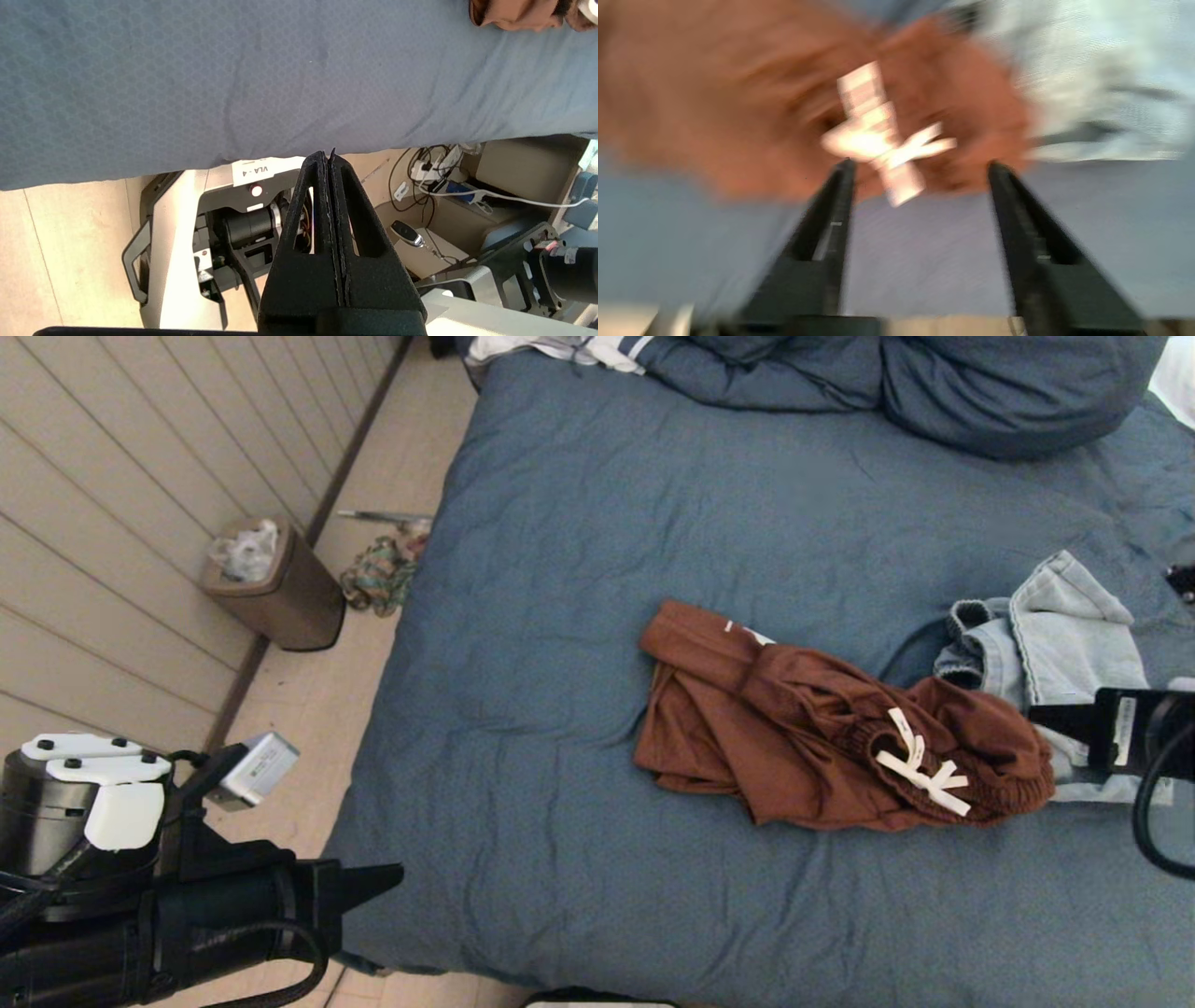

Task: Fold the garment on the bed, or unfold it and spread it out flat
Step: Unford the brown shorts

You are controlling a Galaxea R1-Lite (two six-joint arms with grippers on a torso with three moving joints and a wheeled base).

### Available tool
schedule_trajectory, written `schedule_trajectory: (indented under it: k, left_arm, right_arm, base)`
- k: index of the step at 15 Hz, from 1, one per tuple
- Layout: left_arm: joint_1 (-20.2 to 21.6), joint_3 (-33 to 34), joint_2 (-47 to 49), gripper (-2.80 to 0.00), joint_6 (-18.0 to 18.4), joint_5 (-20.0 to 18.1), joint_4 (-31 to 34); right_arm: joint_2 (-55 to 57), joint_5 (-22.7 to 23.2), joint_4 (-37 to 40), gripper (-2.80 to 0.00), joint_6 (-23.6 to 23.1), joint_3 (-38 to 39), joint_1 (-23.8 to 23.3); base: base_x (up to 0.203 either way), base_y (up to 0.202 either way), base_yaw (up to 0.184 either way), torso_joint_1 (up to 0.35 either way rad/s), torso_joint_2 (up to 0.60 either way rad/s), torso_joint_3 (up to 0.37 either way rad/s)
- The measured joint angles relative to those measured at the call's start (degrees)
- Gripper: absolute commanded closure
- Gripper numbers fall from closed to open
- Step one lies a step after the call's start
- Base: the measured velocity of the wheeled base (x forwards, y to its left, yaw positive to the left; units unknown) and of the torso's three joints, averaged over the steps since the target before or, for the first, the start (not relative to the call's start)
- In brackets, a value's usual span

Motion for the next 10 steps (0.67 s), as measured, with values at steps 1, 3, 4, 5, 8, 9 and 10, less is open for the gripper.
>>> schedule_trajectory:
  k: [1,3,4,5,8,9,10]
  left_arm:
    - [-0.51,0.0,0.05,0.0,0.02,0.05,0.01]
    - [-2.23,-0.53,0.45,0.0,0.0,0.09,0.01]
    - [-3.35,-1.5,1.14,0.0,-0.02,0.23,0.16]
    - [-4.48,-3.05,2.16,0.0,-0.1,0.45,0.49]
    - [-10.28,-9.35,7.41,0.0,-0.27,5.35,1.82]
    - [-13.27,-12.23,9.59,0.0,-0.26,8.18,2.8]
    - [-16.53,-15.59,11.94,0.0,-0.24,11.19,4.04]
  right_arm:
    - [-0.77,-0.01,1.16,0.0,0.39,1.0,3.2]
    - [-0.6,-0.04,2.23,0.0,0.94,2.4,6.98]
    - [0.15,0.0,2.16,0.0,1.63,2.48,7.9]
    - [1.05,0.1,2.14,0.0,2.55,1.99,8.3]
    - [3.99,0.27,1.89,0.0,5.4,-0.78,8.81]
    - [4.95,0.27,1.89,0.0,5.73,-1.74,8.82]
    - [5.75,0.3,1.89,0.0,5.78,-1.94,8.86]
  base:
    - [0.0,0.0,0.0,0.0,0.0,0.0]
    - [0.0,0.0,0.0,0.0,0.0,0.0]
    - [0.0,0.0,0.0,0.0,0.0,0.0]
    - [0.0,0.0,0.0,0.0,0.0,0.0]
    - [0.0,0.0,0.0,0.0,0.0,0.0]
    - [0.0,0.0,0.0,0.0,0.0,0.0]
    - [0.0,0.0,0.0,0.0,0.0,0.0]
